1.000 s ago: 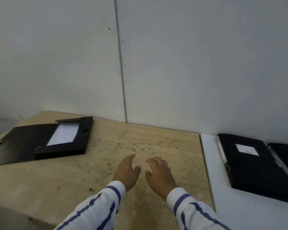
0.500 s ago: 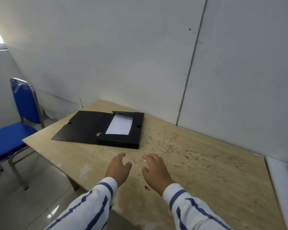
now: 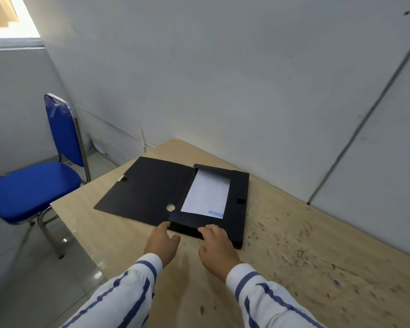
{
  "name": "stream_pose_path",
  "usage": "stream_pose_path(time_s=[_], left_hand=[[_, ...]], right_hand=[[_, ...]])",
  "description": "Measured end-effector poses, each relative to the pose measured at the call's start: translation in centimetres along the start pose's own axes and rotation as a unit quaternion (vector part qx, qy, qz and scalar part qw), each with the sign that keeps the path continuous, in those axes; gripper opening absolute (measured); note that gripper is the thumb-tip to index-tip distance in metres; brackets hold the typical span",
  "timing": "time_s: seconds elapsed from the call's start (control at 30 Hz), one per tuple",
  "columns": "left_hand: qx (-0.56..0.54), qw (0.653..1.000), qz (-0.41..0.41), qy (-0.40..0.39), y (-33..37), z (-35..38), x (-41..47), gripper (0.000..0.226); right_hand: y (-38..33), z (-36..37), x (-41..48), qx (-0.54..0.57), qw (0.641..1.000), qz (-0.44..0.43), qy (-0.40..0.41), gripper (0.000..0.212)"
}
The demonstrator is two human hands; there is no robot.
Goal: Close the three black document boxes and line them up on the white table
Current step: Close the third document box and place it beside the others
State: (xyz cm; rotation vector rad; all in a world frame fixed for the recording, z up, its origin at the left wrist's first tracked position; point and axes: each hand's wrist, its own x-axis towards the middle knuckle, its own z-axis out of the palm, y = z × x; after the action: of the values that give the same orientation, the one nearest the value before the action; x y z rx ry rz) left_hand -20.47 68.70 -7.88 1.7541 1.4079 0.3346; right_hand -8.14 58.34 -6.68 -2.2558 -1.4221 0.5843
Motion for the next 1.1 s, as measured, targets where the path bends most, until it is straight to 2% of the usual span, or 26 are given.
stream_pose_path(time_s=[0.33,0.53,0.63,0.83,1.1], left_hand=[[0.008,0.998,-0.063,0.021,-3.4,-5.0,9.6,0.055],[0.065,0.993,-0.091,0.030,-5.4,-9.0,15.5,0.053],[0.095,0.988,-0.113,0.042,-6.1,-10.6,17.9,0.049],[0.140,0.968,-0.195,0.076,-7.3,-12.5,20.0,0.060],[0.179,0.963,-0.189,0.064,-7.8,-14.1,22.1,0.048]], right_hand=[[-1.4,3.8,7.8,-0.067,0.997,0.028,-0.036,0.057],[-2.5,6.2,10.1,-0.105,0.992,0.072,-0.022,0.058],[-2.9,6.9,11.0,-0.097,0.990,0.100,-0.023,0.056],[-2.8,7.5,11.6,-0.074,0.987,0.139,-0.012,0.055],[-2.8,7.3,11.7,-0.062,0.987,0.147,0.000,0.053]])
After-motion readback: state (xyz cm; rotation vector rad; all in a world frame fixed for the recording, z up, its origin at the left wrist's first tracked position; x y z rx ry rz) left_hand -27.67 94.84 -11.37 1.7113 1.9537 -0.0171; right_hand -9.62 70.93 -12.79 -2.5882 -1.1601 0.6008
